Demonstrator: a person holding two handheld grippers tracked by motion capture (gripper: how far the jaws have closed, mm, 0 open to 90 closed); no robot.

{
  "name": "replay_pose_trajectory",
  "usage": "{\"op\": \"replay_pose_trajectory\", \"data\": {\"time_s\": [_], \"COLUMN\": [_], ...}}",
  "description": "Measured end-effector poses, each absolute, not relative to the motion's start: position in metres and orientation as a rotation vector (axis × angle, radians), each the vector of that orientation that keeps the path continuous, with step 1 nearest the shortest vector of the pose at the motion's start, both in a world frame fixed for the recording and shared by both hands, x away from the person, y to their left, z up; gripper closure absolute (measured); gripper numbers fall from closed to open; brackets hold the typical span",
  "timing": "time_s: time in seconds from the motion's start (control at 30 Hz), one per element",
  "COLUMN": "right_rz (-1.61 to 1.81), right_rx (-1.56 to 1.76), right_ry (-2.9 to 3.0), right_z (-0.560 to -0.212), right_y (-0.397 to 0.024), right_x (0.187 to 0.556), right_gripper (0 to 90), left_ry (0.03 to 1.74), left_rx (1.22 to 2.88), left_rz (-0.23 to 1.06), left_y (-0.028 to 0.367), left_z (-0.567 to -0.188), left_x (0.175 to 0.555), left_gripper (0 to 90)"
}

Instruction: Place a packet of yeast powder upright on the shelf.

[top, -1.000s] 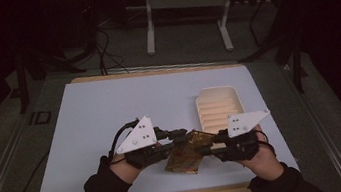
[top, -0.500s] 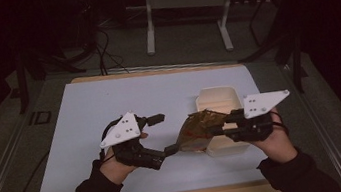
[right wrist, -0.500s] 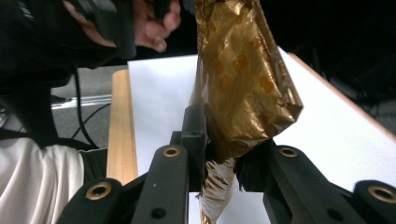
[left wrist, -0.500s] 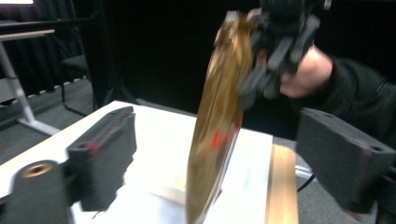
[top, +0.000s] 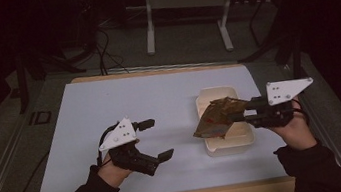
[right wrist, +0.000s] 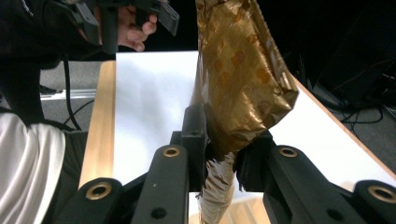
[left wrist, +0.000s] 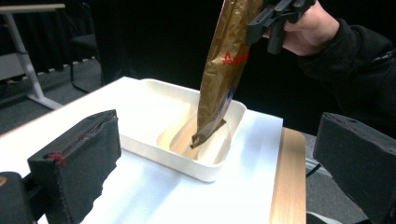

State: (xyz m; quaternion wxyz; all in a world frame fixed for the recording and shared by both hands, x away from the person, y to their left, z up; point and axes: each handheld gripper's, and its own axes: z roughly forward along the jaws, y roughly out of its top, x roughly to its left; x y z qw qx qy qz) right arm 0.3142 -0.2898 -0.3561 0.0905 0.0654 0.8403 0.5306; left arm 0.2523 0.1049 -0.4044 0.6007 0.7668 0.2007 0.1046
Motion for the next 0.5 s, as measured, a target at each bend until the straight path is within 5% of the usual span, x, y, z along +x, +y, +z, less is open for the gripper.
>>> {"op": "replay_pose_trajectory", "data": {"time_s": [0.5], "right_rz": [1.458], "right_rx": [0.280], "right_ry": [2.613], "right_z": [-0.401], "right_y": [-0.321], "right_x": [0.316], "right_gripper": [76.1], "left_ry": [0.526], "left_rx": [1.778], "left_rz": [0.221], "left_y": [0.117], "left_z": [-0.430], "left_x": [0.255], "left_gripper": [0.5]}}
